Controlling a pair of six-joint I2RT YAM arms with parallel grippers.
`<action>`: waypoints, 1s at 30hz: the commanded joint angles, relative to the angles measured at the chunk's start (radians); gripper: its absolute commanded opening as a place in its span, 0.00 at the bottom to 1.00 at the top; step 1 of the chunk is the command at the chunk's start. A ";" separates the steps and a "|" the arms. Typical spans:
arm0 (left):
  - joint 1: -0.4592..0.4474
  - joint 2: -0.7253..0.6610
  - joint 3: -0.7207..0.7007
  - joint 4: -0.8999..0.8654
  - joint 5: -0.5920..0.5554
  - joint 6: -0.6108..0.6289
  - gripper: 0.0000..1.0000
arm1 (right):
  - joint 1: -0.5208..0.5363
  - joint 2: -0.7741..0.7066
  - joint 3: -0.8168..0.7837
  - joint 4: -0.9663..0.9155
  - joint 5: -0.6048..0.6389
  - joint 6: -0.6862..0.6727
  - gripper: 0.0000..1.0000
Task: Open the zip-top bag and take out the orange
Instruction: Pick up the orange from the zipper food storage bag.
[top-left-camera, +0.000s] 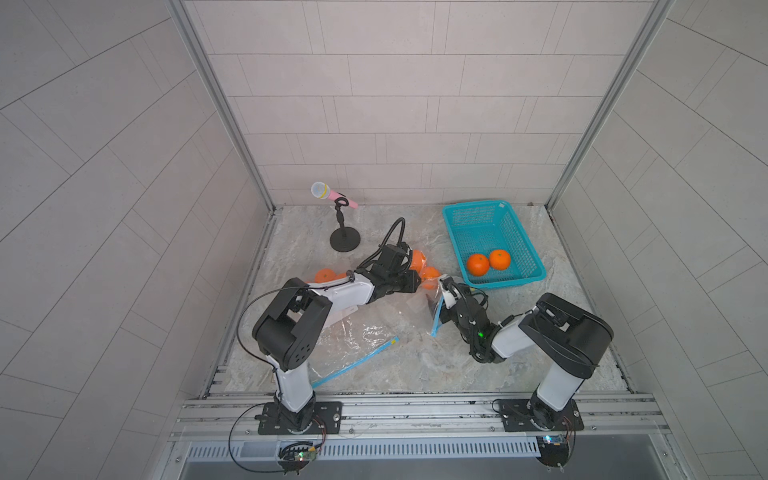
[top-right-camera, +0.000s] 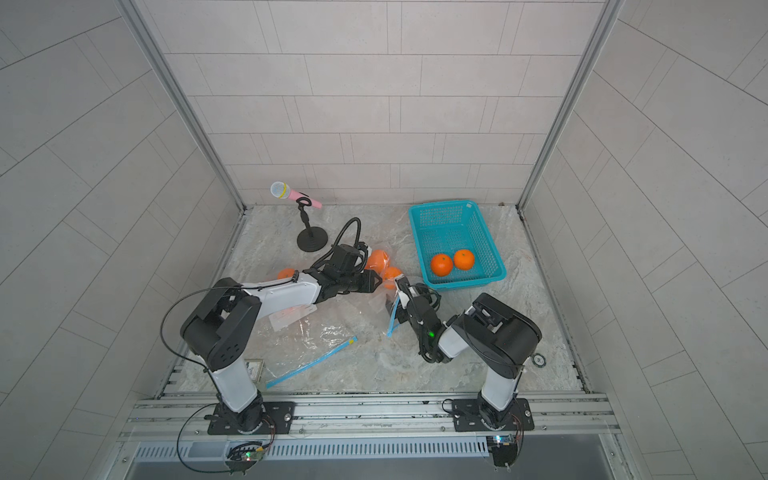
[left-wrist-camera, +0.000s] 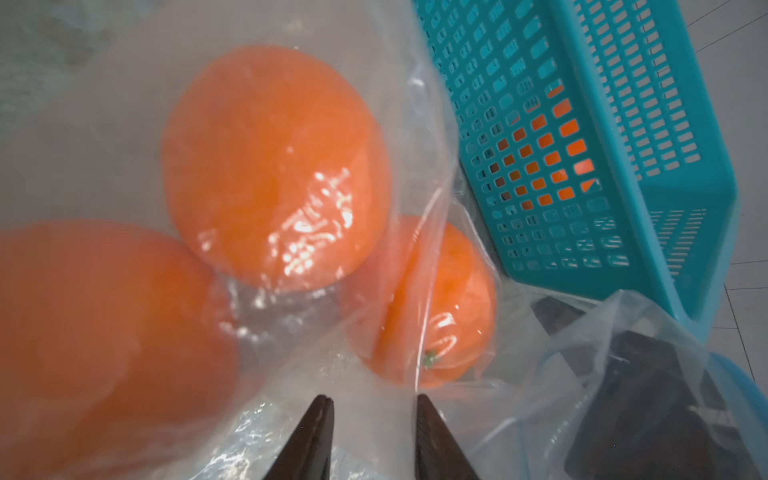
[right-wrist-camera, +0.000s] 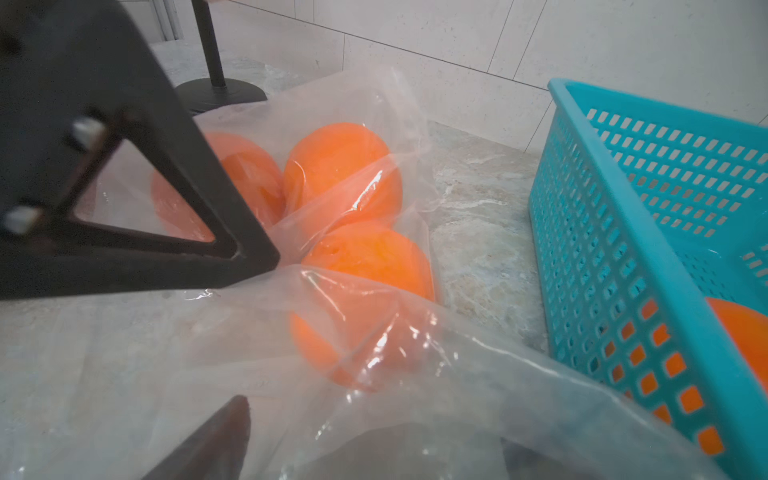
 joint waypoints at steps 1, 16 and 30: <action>0.012 -0.036 0.067 -0.024 -0.010 0.047 0.38 | -0.016 0.021 0.010 0.062 -0.023 -0.023 0.95; 0.039 0.313 0.389 0.079 -0.007 0.190 0.43 | -0.026 0.064 0.068 0.012 -0.096 -0.051 0.99; 0.035 0.368 0.432 -0.089 0.050 0.144 0.31 | -0.057 0.103 0.222 -0.182 0.011 -0.049 0.99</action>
